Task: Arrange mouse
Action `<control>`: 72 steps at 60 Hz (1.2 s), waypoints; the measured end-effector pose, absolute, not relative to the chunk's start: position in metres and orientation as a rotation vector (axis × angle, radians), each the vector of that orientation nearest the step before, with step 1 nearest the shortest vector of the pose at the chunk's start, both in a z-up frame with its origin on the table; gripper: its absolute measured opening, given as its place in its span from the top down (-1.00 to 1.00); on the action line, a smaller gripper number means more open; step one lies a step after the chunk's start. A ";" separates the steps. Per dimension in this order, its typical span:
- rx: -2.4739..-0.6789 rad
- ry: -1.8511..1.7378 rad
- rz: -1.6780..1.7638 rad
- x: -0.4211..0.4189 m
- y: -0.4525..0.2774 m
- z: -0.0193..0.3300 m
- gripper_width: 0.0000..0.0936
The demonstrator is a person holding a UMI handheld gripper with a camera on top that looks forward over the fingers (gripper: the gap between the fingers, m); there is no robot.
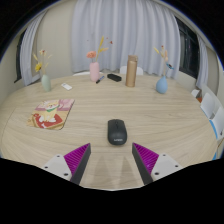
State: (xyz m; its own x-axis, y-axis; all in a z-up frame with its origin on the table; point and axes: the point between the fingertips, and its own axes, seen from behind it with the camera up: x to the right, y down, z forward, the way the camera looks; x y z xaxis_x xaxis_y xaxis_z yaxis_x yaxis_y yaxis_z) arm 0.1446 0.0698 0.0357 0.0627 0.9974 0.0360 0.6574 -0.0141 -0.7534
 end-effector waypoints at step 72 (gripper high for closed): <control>-1.627 -1.712 0.964 -0.036 -0.106 0.131 0.16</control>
